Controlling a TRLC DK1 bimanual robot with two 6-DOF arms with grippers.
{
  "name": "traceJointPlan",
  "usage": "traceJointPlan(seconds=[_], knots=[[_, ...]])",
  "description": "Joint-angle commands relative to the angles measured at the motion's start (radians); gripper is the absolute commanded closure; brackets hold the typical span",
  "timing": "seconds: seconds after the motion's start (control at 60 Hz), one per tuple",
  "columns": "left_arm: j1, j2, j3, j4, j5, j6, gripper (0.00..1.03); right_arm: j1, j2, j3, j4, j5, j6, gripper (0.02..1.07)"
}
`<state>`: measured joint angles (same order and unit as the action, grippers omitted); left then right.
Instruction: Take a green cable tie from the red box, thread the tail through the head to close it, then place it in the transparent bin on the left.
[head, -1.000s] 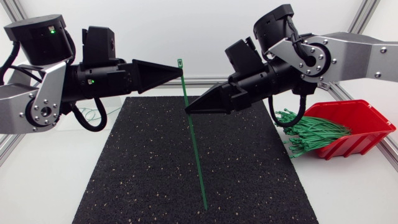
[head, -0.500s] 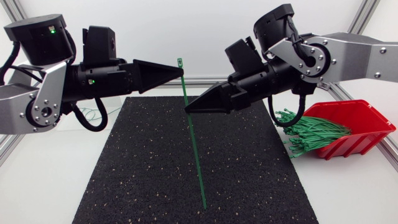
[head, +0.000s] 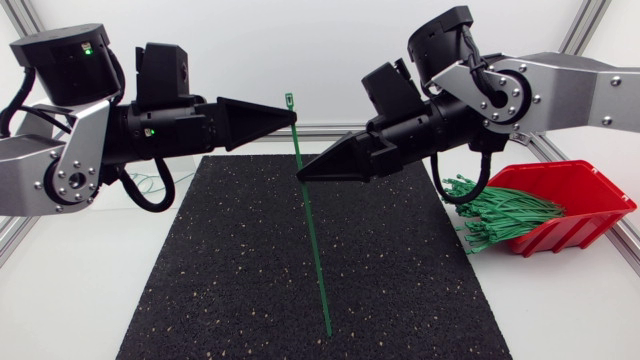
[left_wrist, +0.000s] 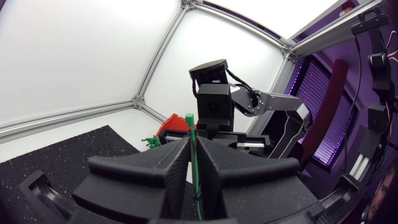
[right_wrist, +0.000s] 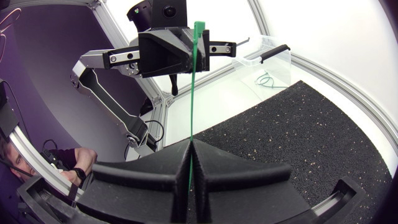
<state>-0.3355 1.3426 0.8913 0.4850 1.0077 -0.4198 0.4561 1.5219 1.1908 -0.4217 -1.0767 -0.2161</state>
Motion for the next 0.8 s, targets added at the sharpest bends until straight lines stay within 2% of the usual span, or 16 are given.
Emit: traceJointPlan(seconds=[0.0, 0.117, 0.383, 0.417, 0.567, 0.783], knots=[[-0.005, 0.017, 0.023, 0.018, -0.004, -0.025, 0.94, 0.001, 0.003, -0.020, 0.008, -0.006, 0.015, 1.01], [-0.005, 0.018, 0.024, 0.020, -0.004, -0.025, 0.99, 0.003, 0.003, -0.022, 0.009, -0.006, 0.015, 1.01], [-0.005, 0.018, 0.023, 0.021, -0.014, -0.040, 0.99, -0.002, 0.007, -0.020, 0.017, -0.006, 0.023, 1.01], [-0.005, 0.018, 0.024, 0.020, -0.015, -0.048, 0.99, 0.000, 0.007, -0.020, 0.017, -0.006, 0.024, 0.96], [0.010, 0.012, 0.024, 0.004, -0.029, -0.059, 1.00, -0.002, 0.003, -0.025, 0.011, 0.001, 0.030, 0.54], [0.039, -0.020, 0.012, -0.040, -0.034, -0.048, 1.00, -0.025, -0.052, -0.048, 0.011, 0.054, 0.026, 0.51]])
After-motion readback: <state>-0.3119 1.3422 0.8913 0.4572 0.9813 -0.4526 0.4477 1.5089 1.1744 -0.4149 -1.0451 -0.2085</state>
